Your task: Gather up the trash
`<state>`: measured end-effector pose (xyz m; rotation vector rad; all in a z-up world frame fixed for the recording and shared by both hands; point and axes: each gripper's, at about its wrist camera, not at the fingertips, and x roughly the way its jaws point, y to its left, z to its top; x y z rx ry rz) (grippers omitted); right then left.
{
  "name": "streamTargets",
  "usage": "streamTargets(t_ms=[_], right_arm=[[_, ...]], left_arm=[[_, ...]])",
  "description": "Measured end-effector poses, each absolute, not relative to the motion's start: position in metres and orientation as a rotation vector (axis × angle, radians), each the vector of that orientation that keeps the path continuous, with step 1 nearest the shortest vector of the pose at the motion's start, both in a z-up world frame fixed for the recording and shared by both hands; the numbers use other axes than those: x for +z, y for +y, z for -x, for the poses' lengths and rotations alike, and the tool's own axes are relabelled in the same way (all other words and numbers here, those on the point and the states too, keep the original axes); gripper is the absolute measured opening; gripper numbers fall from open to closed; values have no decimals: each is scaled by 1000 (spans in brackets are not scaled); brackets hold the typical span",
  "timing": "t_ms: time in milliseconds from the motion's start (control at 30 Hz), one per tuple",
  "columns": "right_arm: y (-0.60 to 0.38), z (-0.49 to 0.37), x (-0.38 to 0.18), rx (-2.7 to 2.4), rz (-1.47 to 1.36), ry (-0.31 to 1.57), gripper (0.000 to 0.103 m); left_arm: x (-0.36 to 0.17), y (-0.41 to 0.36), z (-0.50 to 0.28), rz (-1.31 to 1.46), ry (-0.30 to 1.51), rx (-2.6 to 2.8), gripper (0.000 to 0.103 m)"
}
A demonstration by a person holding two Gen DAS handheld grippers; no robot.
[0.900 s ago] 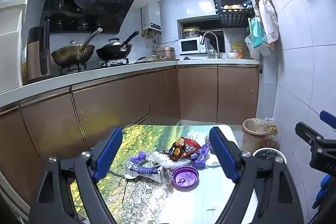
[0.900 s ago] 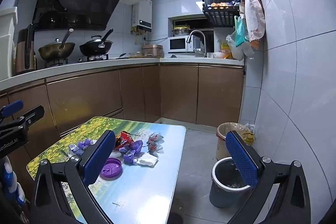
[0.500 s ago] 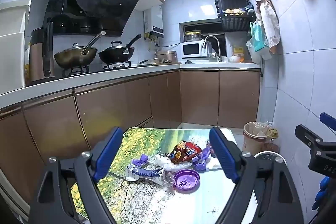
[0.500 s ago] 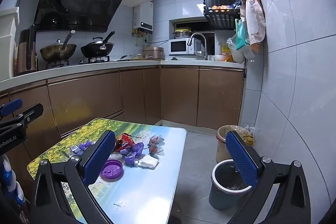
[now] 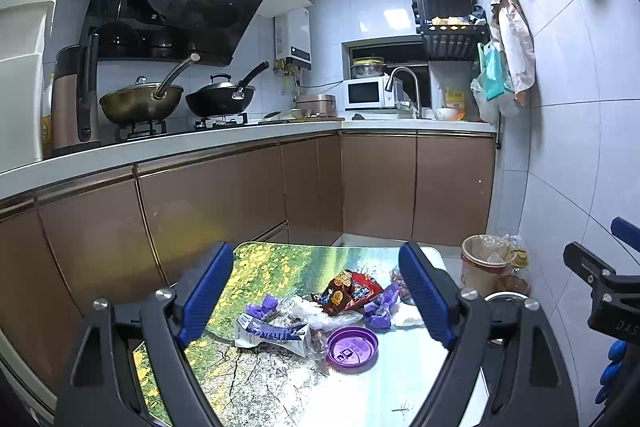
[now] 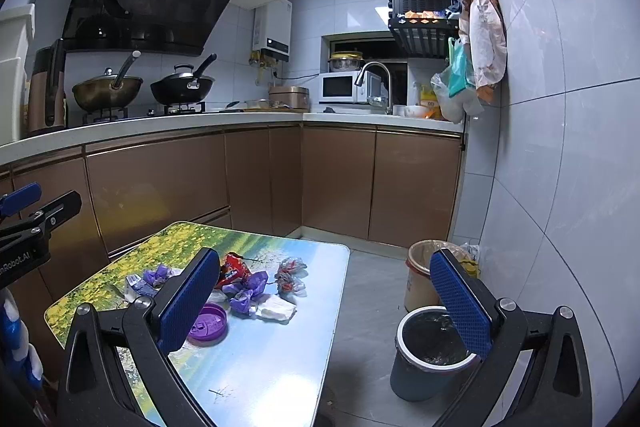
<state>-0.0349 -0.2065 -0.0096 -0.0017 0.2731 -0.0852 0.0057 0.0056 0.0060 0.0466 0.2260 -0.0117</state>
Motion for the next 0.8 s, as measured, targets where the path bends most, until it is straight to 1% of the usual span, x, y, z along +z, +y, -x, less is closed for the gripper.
streamTargets(t_ms=[800], right_arm=[[-199,-13,-25,-44,11,352,103]], left_arm=[[-12,16,-48,-33,293,-9,84]])
